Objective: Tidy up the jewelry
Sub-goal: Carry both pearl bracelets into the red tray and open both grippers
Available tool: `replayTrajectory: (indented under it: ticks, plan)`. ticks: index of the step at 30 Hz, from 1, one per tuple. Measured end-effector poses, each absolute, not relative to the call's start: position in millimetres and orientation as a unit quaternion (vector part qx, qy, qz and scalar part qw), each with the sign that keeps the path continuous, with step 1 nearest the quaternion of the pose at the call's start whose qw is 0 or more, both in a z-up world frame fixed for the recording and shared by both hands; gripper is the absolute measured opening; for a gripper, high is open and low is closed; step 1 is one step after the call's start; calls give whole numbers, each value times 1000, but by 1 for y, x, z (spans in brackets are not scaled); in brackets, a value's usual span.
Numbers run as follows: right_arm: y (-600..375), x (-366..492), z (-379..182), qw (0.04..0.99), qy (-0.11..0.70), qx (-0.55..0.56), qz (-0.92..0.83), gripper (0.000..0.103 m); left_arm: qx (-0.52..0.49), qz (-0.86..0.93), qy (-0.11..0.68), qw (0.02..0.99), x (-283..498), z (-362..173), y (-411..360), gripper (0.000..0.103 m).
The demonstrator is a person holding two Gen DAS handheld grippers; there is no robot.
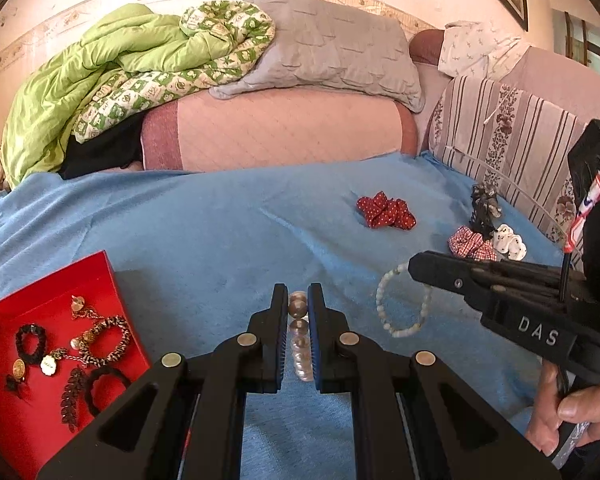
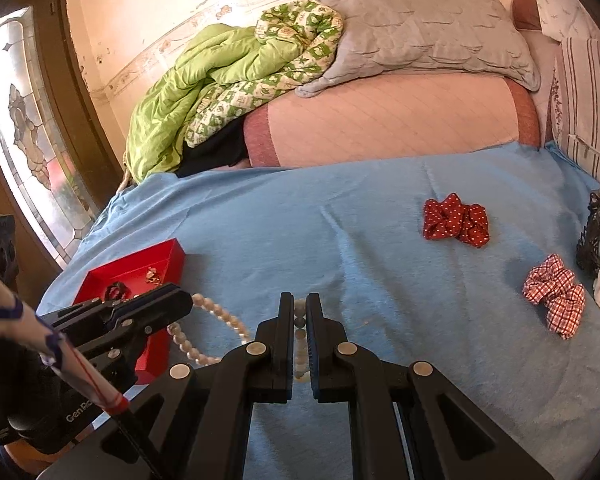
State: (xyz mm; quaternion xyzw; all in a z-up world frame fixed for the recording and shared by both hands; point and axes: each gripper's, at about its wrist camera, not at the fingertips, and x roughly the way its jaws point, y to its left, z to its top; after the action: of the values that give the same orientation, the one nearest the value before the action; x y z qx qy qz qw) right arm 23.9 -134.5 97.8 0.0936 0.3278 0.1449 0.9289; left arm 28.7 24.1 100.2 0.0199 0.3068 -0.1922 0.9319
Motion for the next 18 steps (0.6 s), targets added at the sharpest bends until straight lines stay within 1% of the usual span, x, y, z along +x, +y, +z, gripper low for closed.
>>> replayTrajectory:
  ticks: [10, 18]
  plan:
    - [-101, 13, 110, 931, 321, 75, 160, 6, -2, -180, 284, 942, 17, 119, 56, 9]
    - [-44, 7, 116, 919, 327, 73, 209, 6, -23, -146, 268, 952, 0, 132, 109, 9]
